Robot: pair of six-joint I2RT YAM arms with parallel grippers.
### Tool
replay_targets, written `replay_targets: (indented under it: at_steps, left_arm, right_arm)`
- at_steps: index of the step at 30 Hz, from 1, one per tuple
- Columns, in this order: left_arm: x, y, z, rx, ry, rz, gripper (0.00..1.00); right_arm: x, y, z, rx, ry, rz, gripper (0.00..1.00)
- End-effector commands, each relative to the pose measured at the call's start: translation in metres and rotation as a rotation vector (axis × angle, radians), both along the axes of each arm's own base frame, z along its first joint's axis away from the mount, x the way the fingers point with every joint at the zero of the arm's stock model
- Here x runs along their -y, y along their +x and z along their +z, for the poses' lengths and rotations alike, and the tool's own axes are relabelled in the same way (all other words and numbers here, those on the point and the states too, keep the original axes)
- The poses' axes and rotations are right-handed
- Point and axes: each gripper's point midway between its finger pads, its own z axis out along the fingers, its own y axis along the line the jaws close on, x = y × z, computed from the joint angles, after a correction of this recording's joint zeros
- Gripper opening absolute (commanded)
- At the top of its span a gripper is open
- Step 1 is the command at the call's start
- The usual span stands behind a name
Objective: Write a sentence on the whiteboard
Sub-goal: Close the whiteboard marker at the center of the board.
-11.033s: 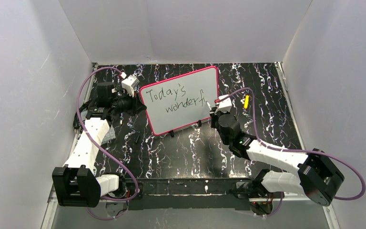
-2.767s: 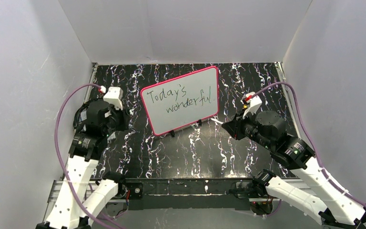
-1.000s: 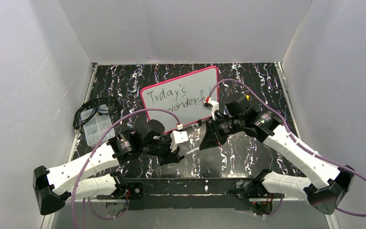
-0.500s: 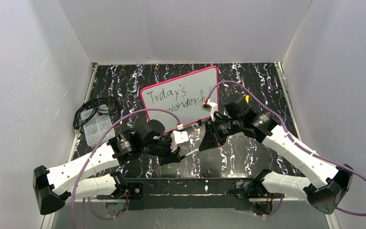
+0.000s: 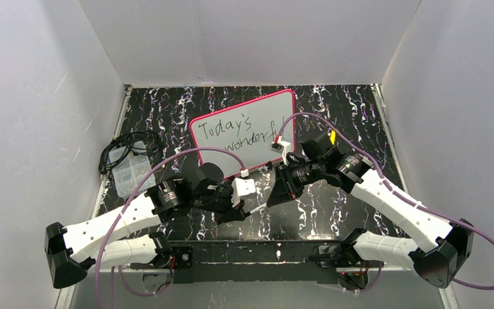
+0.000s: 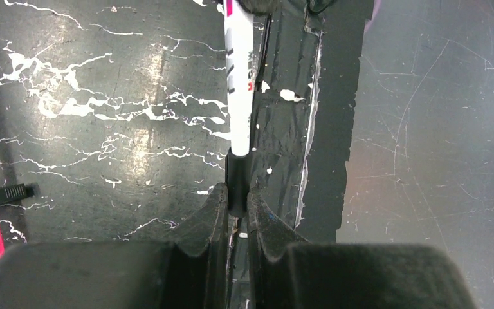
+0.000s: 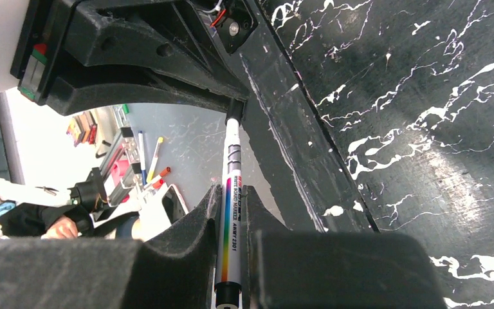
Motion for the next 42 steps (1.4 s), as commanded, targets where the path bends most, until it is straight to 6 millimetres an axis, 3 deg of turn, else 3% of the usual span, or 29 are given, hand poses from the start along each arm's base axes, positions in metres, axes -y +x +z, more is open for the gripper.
replay_targets:
  at_steps: [1, 28, 39, 42]
  left_arm:
    - [0.005, -0.004, 0.006, 0.020, -0.035, -0.031, 0.00]
    - [0.018, -0.002, 0.033, 0.117, -0.108, -0.042, 0.00]
    - [0.012, -0.004, 0.048, 0.125, -0.121, -0.038, 0.00]
    - [0.007, -0.007, 0.053, 0.112, -0.107, -0.034, 0.11]
  right_arm:
    - [-0.003, -0.003, 0.000, -0.013, 0.023, 0.025, 0.01]
    - [-0.015, -0.006, -0.033, -0.090, 0.154, -0.034, 0.01]
    - [-0.020, -0.007, -0.034, -0.101, 0.213, -0.032, 0.01]
    - [-0.021, -0.008, -0.028, -0.097, 0.237, -0.025, 0.01]
